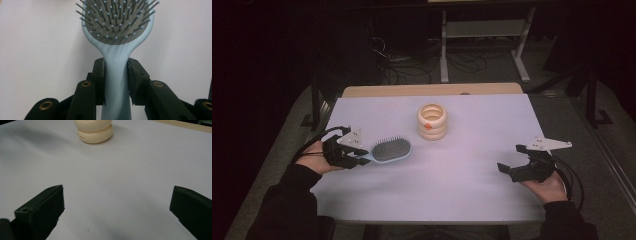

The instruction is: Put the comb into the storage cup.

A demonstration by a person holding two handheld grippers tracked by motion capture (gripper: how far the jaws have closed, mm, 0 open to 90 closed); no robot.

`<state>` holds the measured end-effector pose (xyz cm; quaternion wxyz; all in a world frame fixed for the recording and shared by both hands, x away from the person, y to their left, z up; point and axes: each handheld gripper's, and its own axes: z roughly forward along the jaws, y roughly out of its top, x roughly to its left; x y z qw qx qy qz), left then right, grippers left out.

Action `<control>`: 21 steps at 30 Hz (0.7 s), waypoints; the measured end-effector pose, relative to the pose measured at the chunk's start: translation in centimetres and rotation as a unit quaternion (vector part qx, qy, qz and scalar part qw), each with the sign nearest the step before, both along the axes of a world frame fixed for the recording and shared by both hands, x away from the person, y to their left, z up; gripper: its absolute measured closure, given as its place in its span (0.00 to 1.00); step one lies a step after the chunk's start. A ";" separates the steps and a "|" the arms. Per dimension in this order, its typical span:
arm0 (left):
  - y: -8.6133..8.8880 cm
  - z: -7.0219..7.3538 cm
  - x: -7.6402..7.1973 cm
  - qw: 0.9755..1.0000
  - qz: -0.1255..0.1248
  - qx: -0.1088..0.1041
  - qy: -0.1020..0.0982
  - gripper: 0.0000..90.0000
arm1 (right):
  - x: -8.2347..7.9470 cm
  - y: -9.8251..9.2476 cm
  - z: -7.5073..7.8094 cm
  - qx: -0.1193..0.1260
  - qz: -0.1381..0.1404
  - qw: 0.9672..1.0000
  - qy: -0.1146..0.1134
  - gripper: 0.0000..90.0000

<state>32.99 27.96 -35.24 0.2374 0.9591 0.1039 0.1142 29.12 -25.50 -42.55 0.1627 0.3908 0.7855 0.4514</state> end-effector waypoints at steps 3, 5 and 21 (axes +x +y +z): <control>-0.3 0.7 0.1 1.000 0.000 -0.004 -0.006 0.78 | 0.0 0.0 0.0 -0.001 0.001 1.000 0.000 0.00; -0.4 1.1 0.2 1.000 0.000 -0.006 -0.009 0.78 | 0.0 0.0 0.0 0.000 0.001 1.000 0.000 0.00; -2.1 3.8 0.4 0.999 -0.013 -0.003 -0.035 0.78 | 0.0 0.0 0.0 -0.001 0.001 1.000 0.000 0.00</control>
